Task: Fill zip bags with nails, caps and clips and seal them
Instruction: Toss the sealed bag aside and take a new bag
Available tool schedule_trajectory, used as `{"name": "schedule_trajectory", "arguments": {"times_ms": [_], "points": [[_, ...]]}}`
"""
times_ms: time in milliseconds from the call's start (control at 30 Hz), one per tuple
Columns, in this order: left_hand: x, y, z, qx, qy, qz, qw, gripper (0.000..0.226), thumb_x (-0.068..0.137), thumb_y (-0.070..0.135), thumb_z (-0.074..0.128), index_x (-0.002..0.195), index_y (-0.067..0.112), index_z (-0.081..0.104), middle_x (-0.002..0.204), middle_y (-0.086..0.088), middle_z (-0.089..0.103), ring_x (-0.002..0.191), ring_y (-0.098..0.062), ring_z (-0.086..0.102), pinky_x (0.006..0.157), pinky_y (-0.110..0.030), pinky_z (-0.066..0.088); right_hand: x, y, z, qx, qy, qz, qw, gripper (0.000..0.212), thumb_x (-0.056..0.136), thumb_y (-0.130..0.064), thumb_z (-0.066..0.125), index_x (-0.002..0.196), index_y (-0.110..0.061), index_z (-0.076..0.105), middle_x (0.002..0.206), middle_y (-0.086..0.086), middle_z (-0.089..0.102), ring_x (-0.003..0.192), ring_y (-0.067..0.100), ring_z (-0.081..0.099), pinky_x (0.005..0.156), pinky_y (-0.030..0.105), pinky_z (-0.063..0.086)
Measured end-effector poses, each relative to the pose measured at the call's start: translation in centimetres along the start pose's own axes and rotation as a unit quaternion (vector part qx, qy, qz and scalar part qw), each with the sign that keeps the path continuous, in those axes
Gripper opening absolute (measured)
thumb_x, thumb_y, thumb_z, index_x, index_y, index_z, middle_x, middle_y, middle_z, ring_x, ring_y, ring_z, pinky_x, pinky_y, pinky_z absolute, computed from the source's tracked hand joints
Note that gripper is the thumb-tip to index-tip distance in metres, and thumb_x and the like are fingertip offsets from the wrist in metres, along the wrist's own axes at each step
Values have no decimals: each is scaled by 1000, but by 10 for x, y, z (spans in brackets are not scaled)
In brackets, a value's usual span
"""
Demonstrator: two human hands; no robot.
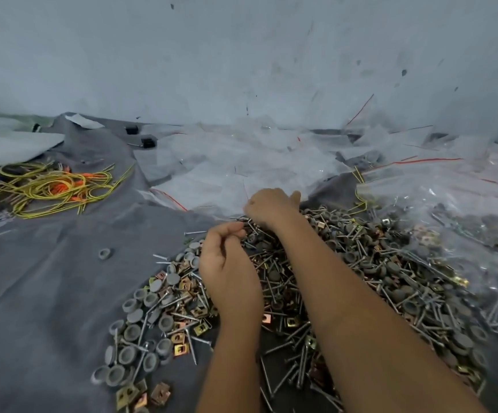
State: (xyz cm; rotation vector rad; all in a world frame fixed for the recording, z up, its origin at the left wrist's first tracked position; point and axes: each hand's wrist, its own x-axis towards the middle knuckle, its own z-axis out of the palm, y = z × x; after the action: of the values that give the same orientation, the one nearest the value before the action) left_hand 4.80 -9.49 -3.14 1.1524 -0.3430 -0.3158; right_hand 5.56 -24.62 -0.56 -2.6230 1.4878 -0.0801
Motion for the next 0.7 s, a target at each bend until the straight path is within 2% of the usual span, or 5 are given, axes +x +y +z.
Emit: {"name": "schedule_trajectory", "arguments": {"times_ms": [200,400,500,600,700], "points": [[-1,2,0,-17,-14,9,1000,27,92,-2,47,84,14,67,76,5,64,55,5,50,54,-9,43,-27,14,-9,353,192,6,916,12,84,-10,67,88,-18,59,80,-9,57,74,8,56,61,20,44],[-11,17,-8,37,-45,101,993,34,91,3,56,116,26,54,114,2,56,101,-10,54,88,-29,48,-90,16,-36,551,254,-59,793,24,90,-4,61,79,-25,62,76,-7,67,75,6,65,71,18,52],[-14,24,-18,269,-30,289,918,70,78,2,64,140,26,42,151,-9,30,138,-26,29,112,-25,24,-127,13,-32,517,259,-74,813,22,94,-9,56,82,-28,60,79,-10,64,74,1,60,68,15,49],[-11,32,-22,461,-109,358,805,47,85,15,64,129,30,58,144,-1,49,138,-26,32,111,-45,19,-154,7,-24,485,252,-84,833,15,95,-12,54,89,-23,61,84,-9,63,82,8,59,75,27,48],[-3,32,-30,439,-169,242,849,24,98,23,50,114,24,68,108,-1,72,106,-25,61,94,-39,43,-171,-3,-13,354,330,-67,873,18,92,-16,60,109,-18,65,110,1,62,106,18,55,94,39,43]]}}
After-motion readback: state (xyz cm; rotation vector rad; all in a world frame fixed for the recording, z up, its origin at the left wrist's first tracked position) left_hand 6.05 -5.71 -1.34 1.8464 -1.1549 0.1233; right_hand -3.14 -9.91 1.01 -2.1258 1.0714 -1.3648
